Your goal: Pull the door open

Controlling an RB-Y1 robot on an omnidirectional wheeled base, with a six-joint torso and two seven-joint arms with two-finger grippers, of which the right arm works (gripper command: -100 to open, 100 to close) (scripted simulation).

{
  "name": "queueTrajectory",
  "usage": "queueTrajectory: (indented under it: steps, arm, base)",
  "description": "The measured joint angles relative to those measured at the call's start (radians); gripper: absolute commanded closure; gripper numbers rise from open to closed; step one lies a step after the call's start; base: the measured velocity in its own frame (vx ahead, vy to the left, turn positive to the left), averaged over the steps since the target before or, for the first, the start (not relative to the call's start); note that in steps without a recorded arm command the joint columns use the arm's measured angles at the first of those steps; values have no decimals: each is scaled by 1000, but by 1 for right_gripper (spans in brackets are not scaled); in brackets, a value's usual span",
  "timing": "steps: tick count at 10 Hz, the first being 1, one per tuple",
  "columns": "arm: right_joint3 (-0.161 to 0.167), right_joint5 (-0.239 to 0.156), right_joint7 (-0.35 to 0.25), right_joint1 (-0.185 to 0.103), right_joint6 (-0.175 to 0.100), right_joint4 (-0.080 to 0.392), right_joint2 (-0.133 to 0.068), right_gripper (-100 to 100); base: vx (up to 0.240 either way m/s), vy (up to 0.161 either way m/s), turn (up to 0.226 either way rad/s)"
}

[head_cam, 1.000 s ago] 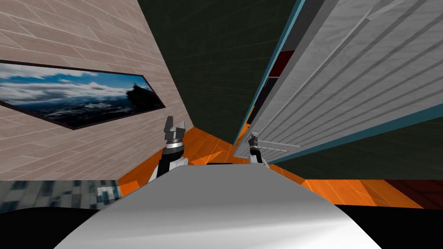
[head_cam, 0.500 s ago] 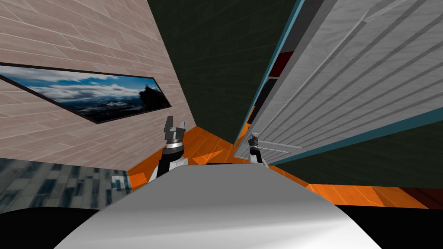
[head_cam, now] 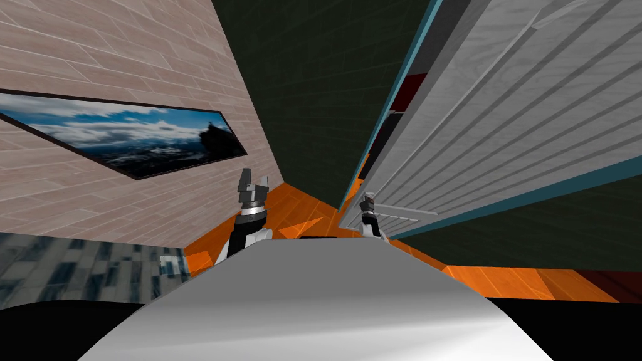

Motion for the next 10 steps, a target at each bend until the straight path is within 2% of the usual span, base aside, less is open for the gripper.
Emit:
queueTrajectory:
  steps: [1, 2, 6, 10]
  arm:
    - [-1, 1, 2, -12, -10, 21, 0, 100]
    - [6, -8, -10, -13, -10, 22, 0, -100]
    - [36, -63, -81, -26, 14, 19, 13, -100]
    - [46, -135, -168, -41, 39, 8, 12, -100]
  base:
    - [-29, 10, 139]
    - [-78, -9, 114]
    - [-94, -17, 26]
    - [-105, -38, 23]
